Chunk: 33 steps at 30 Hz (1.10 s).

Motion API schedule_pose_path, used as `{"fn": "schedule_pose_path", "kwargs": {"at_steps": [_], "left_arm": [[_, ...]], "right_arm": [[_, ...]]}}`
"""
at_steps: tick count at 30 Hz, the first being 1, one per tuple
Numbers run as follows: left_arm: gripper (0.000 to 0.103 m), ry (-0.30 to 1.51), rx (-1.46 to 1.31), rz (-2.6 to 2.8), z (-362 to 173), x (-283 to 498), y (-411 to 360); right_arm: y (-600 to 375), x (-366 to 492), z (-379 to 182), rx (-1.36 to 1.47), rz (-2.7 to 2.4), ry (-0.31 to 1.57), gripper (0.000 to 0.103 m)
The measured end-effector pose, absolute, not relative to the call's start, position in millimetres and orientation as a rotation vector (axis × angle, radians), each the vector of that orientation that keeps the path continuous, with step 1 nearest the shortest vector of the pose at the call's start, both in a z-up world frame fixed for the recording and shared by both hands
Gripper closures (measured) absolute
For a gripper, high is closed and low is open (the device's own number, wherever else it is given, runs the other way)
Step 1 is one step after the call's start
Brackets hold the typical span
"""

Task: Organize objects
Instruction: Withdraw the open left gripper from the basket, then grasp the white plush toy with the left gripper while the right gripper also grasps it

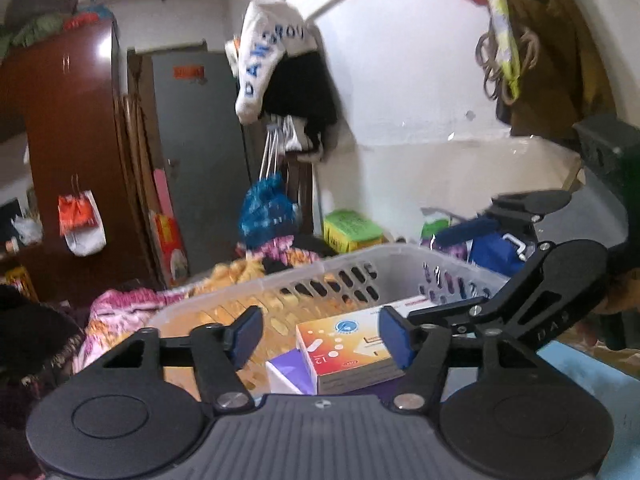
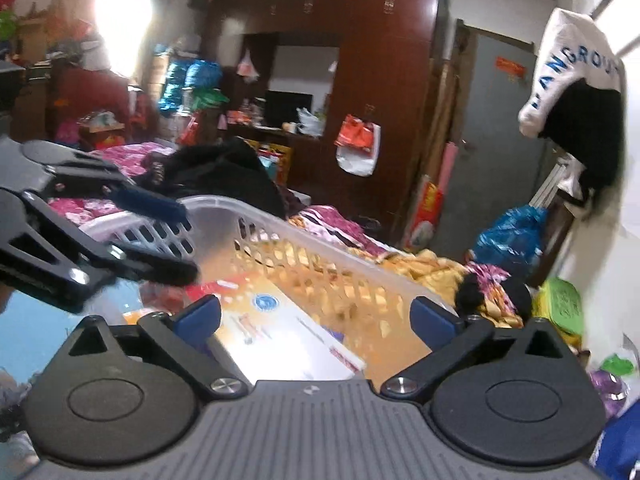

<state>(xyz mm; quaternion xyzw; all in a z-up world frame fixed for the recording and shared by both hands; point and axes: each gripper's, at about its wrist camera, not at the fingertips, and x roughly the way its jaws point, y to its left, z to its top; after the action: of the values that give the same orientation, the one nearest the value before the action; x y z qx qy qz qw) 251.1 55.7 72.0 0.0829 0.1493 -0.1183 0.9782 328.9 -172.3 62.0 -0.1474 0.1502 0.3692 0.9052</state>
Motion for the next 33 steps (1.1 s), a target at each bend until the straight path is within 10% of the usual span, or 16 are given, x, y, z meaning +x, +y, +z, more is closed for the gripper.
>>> {"fn": "schedule_pose_path", "kwargs": {"at_steps": [7,25,33], "left_arm": [[0.006,0.13,0.055,-0.277,82,165,80],[0.006,0.272,-0.099,-0.26,-1,81,95],[0.011,0.336,-0.105,-0.305,-23,81,109]], "right_arm": [[-216,285,71,-0.157,0.72,0.287,0.0],[-176,202,-3,-0.149,0.888,0.367,0.0],[-153,205,-16,-0.174,0.959,0.442,0.021]]}}
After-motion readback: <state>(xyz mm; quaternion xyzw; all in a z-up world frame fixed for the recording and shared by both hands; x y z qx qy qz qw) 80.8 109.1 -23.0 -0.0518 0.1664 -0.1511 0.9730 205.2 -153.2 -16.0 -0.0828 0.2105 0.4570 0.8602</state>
